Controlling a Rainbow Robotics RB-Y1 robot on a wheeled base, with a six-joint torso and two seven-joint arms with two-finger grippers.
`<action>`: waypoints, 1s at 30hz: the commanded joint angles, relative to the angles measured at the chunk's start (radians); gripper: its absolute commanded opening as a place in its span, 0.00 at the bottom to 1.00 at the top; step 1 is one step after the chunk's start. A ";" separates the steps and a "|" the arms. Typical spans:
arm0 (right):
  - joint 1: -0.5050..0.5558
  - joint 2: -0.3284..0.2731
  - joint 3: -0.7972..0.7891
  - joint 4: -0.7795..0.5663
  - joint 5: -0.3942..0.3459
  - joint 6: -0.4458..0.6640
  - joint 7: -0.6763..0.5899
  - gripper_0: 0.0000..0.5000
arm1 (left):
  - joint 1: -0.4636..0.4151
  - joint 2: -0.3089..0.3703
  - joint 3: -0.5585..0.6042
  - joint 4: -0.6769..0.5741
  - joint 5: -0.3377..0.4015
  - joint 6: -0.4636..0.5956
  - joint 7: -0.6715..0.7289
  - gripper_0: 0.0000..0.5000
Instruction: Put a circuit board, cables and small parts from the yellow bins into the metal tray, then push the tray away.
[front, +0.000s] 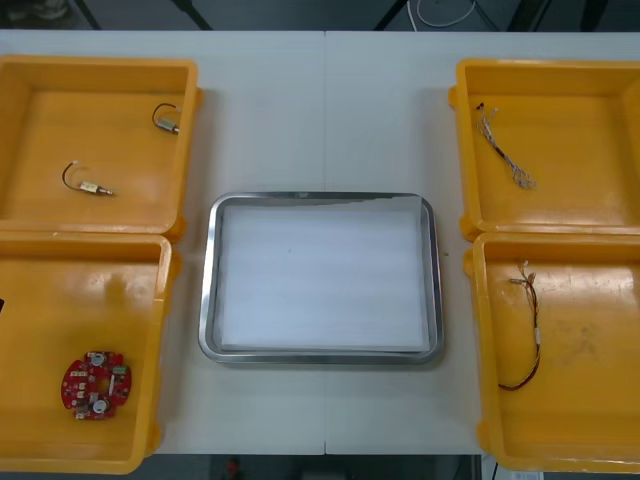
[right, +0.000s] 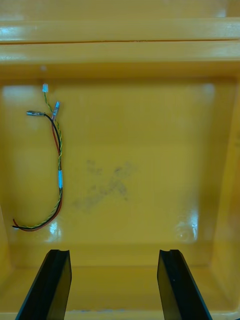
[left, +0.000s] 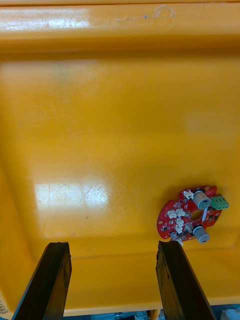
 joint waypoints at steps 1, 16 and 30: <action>0.008 0.008 -0.029 -0.030 0.007 0.003 0.001 1.00 | 0.019 0.029 0.029 -0.026 -0.009 -0.009 0.036 1.00; 0.008 0.008 -0.029 -0.030 0.007 0.003 0.001 1.00 | 0.019 0.029 0.029 -0.026 -0.009 -0.009 0.036 1.00; 0.008 0.008 -0.029 -0.030 0.007 0.003 0.001 1.00 | 0.019 0.029 0.029 -0.026 -0.009 -0.009 0.036 1.00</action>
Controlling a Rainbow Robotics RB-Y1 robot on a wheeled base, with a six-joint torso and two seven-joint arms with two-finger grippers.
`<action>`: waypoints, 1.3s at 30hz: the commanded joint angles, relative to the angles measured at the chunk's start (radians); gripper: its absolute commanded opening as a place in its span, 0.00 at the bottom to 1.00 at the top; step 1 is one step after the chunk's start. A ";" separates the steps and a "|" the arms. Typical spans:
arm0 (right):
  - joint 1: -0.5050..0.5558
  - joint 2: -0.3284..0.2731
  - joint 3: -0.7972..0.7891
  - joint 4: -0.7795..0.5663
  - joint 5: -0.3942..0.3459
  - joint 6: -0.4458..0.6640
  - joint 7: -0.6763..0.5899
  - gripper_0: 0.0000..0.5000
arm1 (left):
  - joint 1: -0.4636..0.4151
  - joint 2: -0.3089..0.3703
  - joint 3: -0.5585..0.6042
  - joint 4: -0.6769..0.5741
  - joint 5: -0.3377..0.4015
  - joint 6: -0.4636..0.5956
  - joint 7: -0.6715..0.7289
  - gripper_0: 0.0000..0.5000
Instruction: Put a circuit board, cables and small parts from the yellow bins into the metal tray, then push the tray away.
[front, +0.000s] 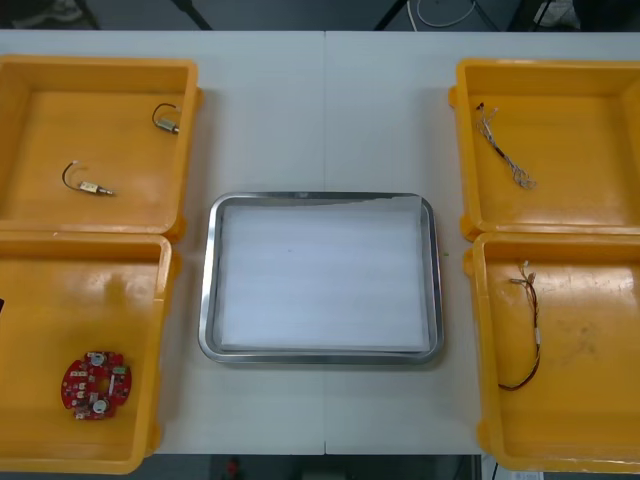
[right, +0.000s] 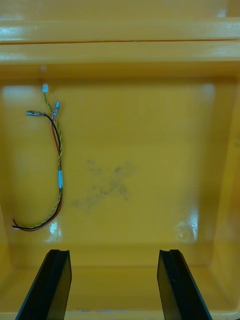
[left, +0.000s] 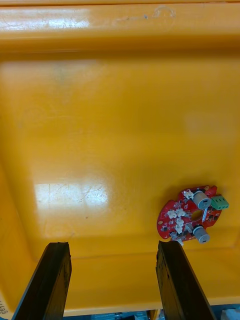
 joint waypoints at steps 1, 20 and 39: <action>0.008 0.008 -0.029 -0.030 0.007 0.003 0.001 1.00 | 0.019 0.029 0.029 -0.026 -0.009 -0.009 0.036 1.00; 0.008 0.008 -0.029 -0.030 0.007 0.003 0.001 1.00 | 0.019 0.029 0.029 -0.026 -0.009 -0.009 0.036 1.00; 0.008 0.008 -0.029 -0.030 0.007 0.003 0.001 1.00 | 0.019 0.029 0.029 -0.026 -0.009 -0.009 0.036 1.00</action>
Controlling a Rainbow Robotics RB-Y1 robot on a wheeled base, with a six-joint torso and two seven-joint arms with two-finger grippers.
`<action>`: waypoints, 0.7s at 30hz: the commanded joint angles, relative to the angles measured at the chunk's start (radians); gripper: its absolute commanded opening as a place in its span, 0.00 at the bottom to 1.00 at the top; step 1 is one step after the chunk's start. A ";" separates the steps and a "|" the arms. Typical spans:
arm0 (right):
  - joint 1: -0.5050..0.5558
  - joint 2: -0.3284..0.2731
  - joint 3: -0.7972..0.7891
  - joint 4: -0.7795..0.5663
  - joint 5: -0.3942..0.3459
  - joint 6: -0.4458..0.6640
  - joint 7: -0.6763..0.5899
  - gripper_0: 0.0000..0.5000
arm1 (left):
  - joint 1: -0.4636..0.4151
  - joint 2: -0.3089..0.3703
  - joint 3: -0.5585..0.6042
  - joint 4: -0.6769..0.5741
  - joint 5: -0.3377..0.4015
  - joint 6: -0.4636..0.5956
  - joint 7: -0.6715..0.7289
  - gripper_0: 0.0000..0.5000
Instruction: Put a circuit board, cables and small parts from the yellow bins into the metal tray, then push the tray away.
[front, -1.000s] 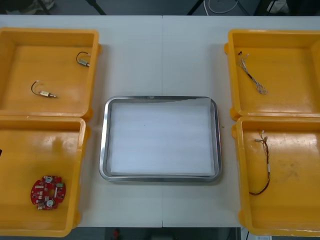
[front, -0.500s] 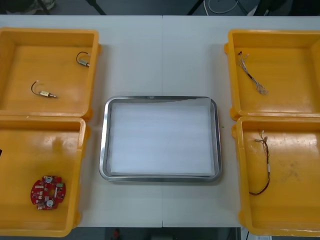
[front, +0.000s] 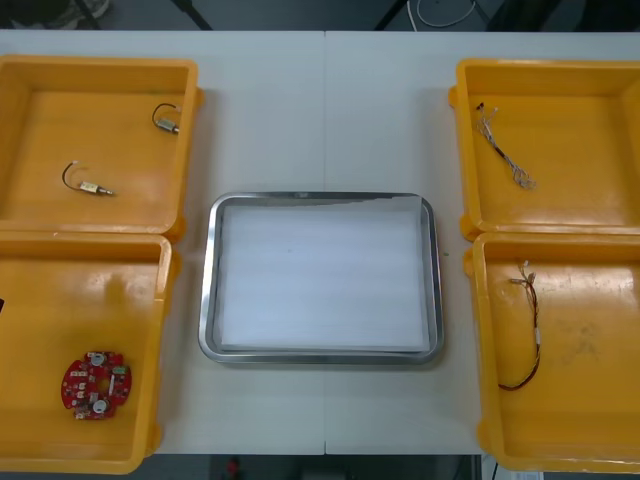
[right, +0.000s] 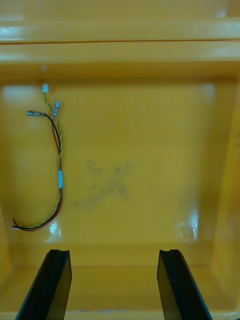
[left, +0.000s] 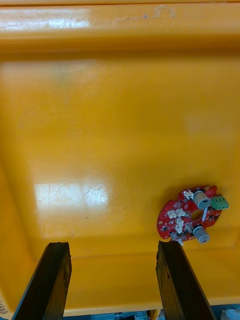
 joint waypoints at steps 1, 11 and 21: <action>0.008 0.008 -0.029 -0.030 0.007 0.003 0.001 1.00 | 0.019 0.029 0.029 -0.026 -0.009 -0.009 0.036 1.00; 0.008 0.008 -0.029 -0.030 0.007 0.003 0.001 1.00 | 0.019 0.029 0.029 -0.026 -0.009 -0.009 0.036 1.00; 0.008 0.008 -0.029 -0.030 0.007 0.003 0.001 1.00 | 0.019 0.029 0.029 -0.026 -0.009 -0.009 0.036 1.00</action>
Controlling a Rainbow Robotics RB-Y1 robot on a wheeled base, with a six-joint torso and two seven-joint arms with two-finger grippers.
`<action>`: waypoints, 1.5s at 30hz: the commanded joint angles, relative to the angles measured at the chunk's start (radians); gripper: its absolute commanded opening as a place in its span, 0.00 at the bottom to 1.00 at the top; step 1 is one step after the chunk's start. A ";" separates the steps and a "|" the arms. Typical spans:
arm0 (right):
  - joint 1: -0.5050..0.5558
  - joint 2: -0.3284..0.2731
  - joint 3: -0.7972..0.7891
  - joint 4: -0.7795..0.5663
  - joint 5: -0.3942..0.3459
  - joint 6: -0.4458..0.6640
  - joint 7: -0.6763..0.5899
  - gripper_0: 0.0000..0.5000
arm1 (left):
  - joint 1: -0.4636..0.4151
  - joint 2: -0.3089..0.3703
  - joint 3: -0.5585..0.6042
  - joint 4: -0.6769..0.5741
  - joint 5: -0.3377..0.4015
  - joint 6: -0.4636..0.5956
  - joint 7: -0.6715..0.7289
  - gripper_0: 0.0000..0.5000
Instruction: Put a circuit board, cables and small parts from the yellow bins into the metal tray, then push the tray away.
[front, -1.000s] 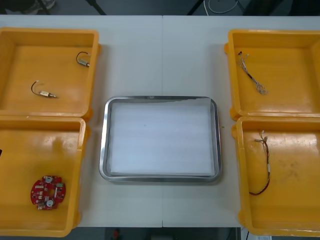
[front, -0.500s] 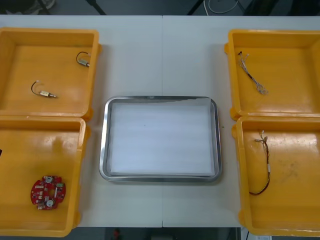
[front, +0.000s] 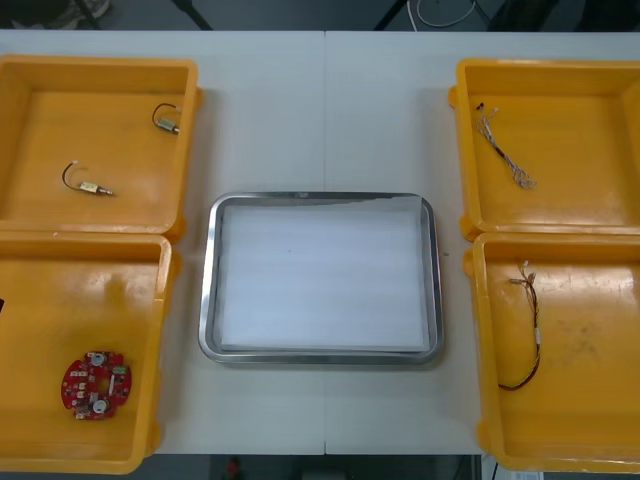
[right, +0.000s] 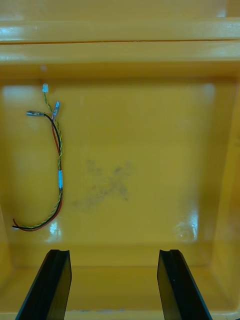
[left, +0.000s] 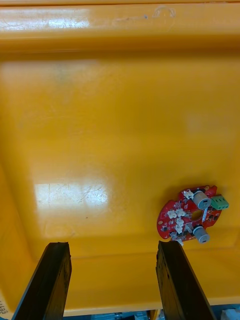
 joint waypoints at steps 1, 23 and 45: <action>0.008 0.008 -0.029 -0.030 0.007 0.003 0.001 1.00 | 0.019 0.029 0.029 -0.026 -0.009 -0.009 0.036 1.00; -0.040 -0.015 -0.037 -0.057 0.032 0.003 -0.003 1.00 | 0.019 0.029 0.029 -0.026 -0.009 -0.009 0.036 1.00; -0.009 0.177 0.089 -0.117 0.125 0.003 -0.048 1.00 | -0.018 0.011 0.001 -0.097 -0.035 0.054 0.066 1.00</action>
